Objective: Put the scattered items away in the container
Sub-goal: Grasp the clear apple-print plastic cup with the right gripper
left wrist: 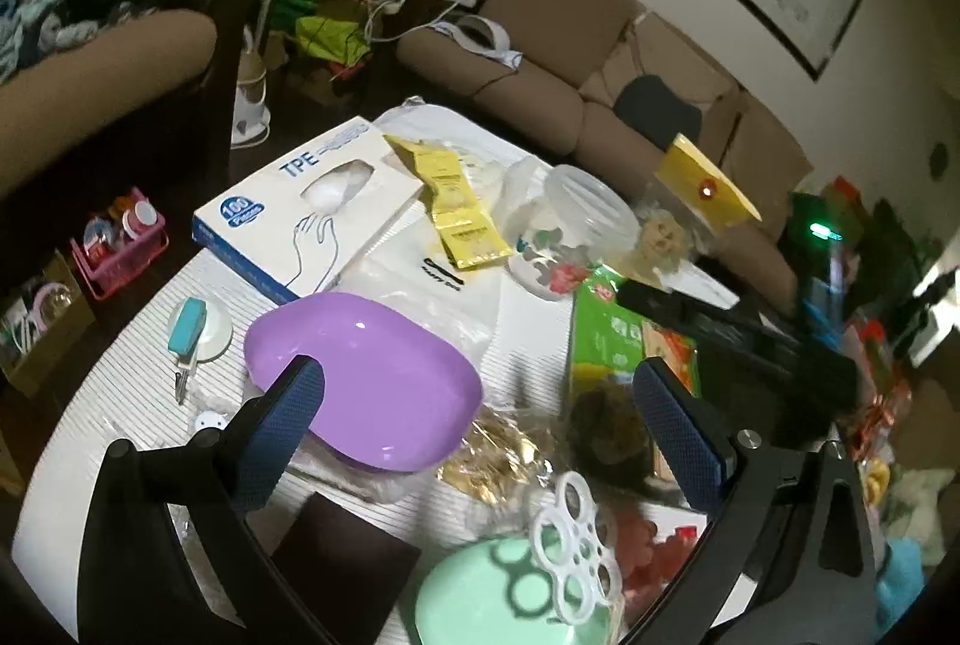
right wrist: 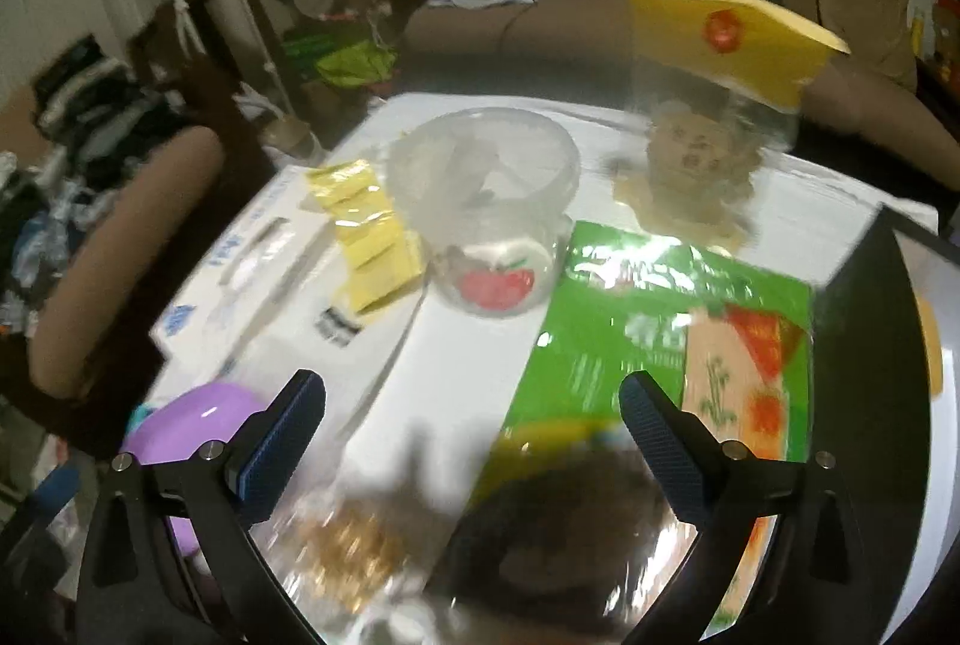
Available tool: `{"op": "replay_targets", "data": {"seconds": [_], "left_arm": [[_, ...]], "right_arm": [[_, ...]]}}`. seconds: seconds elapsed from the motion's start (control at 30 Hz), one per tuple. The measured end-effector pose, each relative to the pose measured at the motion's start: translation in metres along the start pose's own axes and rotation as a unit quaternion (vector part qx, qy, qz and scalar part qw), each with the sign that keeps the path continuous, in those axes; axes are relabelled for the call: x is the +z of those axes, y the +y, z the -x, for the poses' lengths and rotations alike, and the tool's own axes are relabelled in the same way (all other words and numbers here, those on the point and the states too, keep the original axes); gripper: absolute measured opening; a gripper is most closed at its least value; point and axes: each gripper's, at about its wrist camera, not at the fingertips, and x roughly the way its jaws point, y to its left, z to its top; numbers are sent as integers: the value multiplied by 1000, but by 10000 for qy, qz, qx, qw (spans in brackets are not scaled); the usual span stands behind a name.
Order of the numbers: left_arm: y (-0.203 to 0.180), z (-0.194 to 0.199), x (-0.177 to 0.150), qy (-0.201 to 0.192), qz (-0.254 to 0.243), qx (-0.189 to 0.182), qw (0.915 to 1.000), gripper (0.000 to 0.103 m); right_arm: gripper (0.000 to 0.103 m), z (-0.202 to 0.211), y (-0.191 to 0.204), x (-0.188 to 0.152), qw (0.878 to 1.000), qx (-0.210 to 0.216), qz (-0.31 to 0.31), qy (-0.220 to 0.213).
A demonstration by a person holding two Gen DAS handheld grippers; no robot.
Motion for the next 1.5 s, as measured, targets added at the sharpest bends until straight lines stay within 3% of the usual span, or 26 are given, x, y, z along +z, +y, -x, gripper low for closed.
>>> {"op": "replay_targets", "data": {"seconds": [0.27,0.6,1.03,1.27,1.5], "left_arm": [[3,-1,16,-27,157,-204,9997,103],[8,5,25,-66,402,-447,9982,103],[-2,0,22,44,277,-505,9983,103],[-7,-3,21,65,242,-528,9983,103],[-12,-7,21,116,161,-551,9983,103]], "right_arm": [[101,-51,12,28,9977,-488,461,55],[101,-70,10,44,9974,-544,482,-41],[101,-101,3,54,9978,-532,390,-118],[99,-97,6,52,9967,-531,469,-401],[98,-63,6,55,9967,-335,504,-549]]}}
